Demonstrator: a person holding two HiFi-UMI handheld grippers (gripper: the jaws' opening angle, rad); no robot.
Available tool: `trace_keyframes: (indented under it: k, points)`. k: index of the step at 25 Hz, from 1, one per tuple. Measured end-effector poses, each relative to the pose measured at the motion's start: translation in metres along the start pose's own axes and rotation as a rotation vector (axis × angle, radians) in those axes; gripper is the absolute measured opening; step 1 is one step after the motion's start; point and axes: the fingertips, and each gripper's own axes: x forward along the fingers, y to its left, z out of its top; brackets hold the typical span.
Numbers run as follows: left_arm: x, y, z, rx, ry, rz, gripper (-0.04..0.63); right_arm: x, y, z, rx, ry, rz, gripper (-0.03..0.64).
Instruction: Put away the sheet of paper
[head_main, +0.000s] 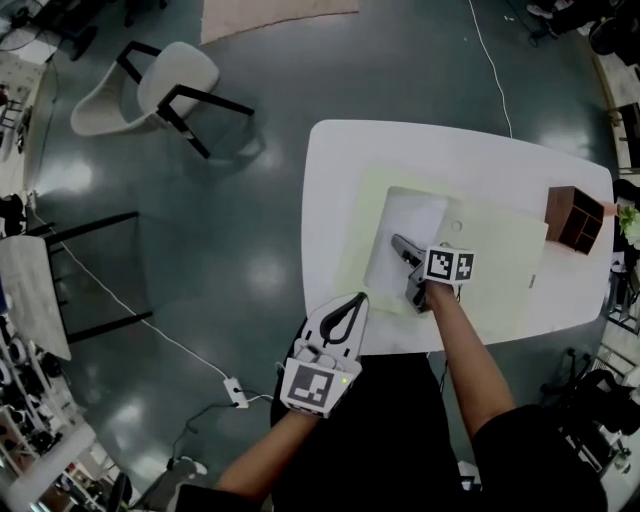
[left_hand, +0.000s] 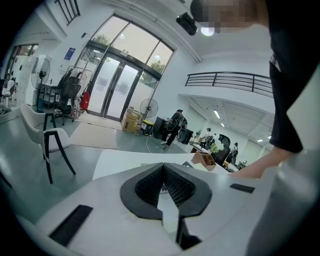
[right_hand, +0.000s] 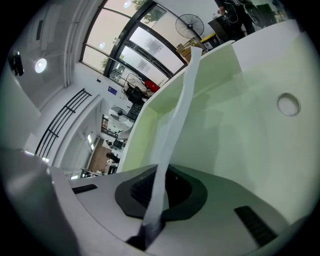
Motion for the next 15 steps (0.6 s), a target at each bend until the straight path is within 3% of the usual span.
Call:
trace_keyframes:
  k: [4, 5, 15]
  points:
    - [-0.001, 0.005, 0.002, 0.001, 0.004, -0.006, 0.003, 0.004, 0.005, -0.001, 0.052, 0.008, 0.039, 0.013]
    - [0.000, 0.006, 0.003, 0.003, 0.004, -0.007, 0.003, 0.002, 0.003, 0.000, 0.057, 0.002, 0.028, 0.057]
    - [-0.001, 0.009, 0.011, 0.014, -0.012, -0.026, 0.003, -0.020, -0.008, 0.011, 0.067, -0.037, -0.098, 0.197]
